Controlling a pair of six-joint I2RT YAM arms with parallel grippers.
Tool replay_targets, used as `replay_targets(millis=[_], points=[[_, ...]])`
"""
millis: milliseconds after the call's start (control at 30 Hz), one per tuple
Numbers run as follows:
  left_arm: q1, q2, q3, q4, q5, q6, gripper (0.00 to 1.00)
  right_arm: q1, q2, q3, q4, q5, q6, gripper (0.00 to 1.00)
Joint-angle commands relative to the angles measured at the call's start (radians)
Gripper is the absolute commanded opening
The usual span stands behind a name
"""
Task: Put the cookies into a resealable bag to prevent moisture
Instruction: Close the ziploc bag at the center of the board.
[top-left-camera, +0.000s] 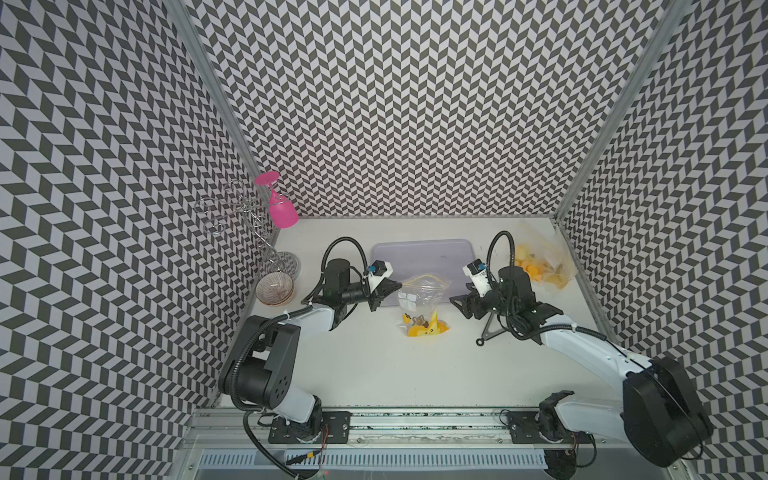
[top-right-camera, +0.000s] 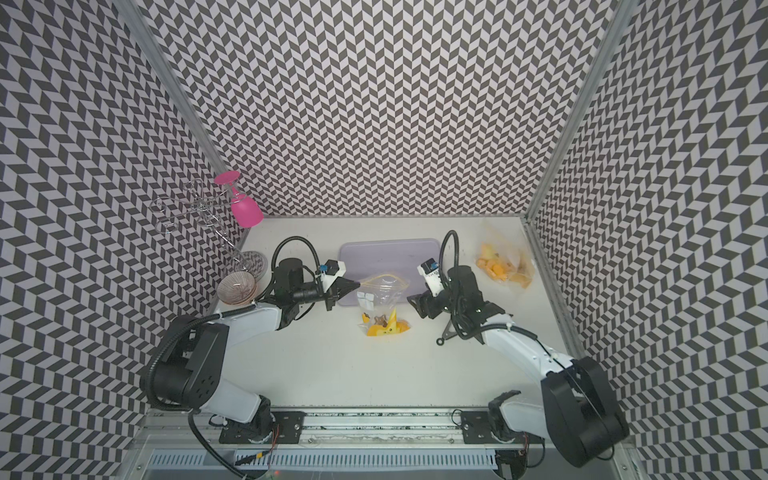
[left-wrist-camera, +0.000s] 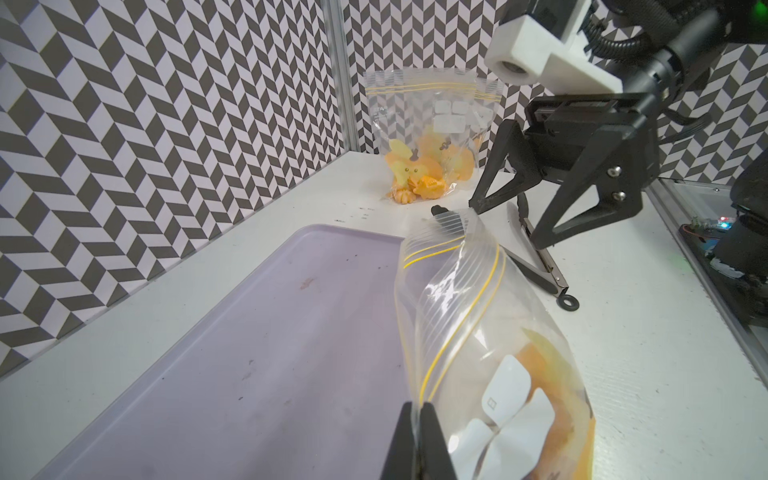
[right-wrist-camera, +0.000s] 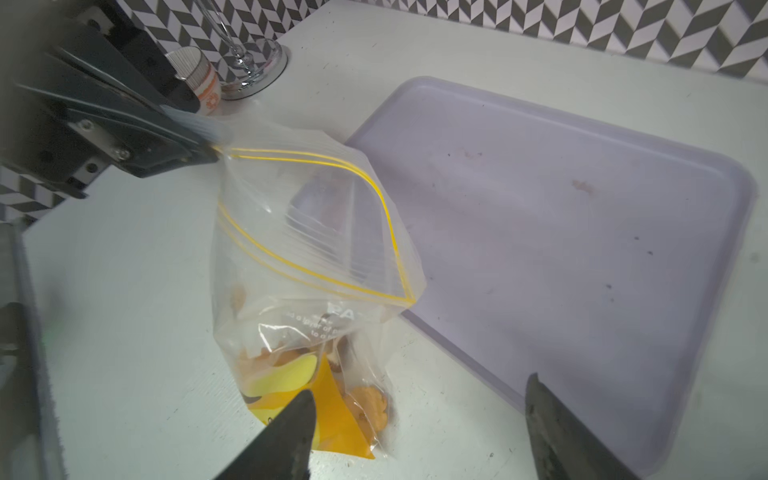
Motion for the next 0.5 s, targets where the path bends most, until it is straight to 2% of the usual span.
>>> replay_targets(millis=[0,167,300,467], points=[[0.000,0.024,0.040,-0.057,0.057,0.032,0.00,-0.042,0.072,0.058,0.068,-0.279,-0.109,0.79],[-0.001,0.019,0.040,-0.053,0.066,0.027,0.00,-0.097,0.229,0.105,0.114,-0.472,-0.125,0.76],[-0.001,0.018,0.043,-0.064,0.066,0.033,0.00,-0.102,0.317,0.166,0.097,-0.522,-0.162,0.72],[-0.001,0.019,0.048,-0.076,0.063,0.039,0.00,-0.101,0.360,0.194,0.109,-0.615,-0.170,0.58]])
